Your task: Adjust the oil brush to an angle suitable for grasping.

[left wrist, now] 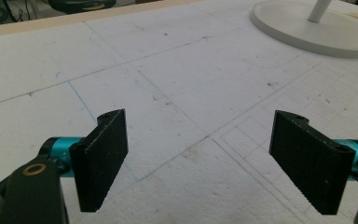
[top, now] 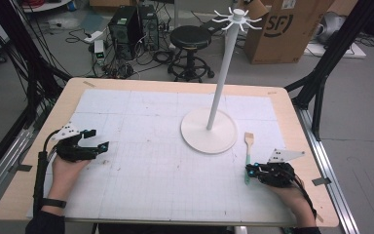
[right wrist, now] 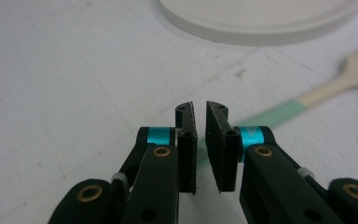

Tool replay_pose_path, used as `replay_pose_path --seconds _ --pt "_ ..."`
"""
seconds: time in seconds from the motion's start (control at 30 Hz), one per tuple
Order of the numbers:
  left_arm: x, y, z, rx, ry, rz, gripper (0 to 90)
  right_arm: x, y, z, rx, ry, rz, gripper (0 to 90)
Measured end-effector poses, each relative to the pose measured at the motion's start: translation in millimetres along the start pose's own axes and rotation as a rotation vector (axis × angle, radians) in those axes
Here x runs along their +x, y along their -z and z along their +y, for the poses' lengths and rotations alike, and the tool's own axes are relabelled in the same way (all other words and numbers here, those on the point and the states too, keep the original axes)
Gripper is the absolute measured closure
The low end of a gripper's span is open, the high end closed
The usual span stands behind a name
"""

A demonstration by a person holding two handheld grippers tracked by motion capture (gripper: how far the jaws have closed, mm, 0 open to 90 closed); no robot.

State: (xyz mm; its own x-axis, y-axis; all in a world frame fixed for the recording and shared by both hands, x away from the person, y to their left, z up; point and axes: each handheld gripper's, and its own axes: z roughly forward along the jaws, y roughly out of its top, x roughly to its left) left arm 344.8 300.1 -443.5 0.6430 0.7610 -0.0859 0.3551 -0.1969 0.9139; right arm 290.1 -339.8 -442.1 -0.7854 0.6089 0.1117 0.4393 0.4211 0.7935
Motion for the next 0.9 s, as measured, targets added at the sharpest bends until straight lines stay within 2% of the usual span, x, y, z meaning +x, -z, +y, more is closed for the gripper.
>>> replay_pose_path --seconds 0.1,0.23,0.43,0.63,0.8,0.87,0.9 --pt "-0.1 0.1 0.1 0.0 -0.002 -0.002 20.1 4.8 -11.8 7.1 0.015 0.031 0.016 82.4" --pt "0.7 0.8 -0.1 -0.001 0.003 -0.001 20.2 6.4 -21.6 6.8 0.067 0.036 0.015 82.4" --pt "0.4 0.6 0.0 -0.002 0.001 -0.001 20.1 3.7 -11.7 1.0 0.068 0.022 0.005 82.9" --pt "0.4 0.2 -0.1 -0.001 0.0 0.0 20.1 -4.2 3.5 -10.3 0.052 -0.005 -0.03 83.0" --pt "-0.2 -0.5 -0.3 0.001 0.002 -0.002 20.2 -6.7 7.2 -13.3 0.045 -0.014 -0.038 82.7" --pt "-0.2 -0.3 -0.2 0.001 0.002 0.0 20.2 -6.1 6.6 -12.5 0.038 -0.015 -0.034 78.2" --pt "0.0 -0.2 -0.2 0.001 0.002 -0.001 20.2 -5.9 6.6 -11.1 0.021 -0.019 -0.034 71.8"
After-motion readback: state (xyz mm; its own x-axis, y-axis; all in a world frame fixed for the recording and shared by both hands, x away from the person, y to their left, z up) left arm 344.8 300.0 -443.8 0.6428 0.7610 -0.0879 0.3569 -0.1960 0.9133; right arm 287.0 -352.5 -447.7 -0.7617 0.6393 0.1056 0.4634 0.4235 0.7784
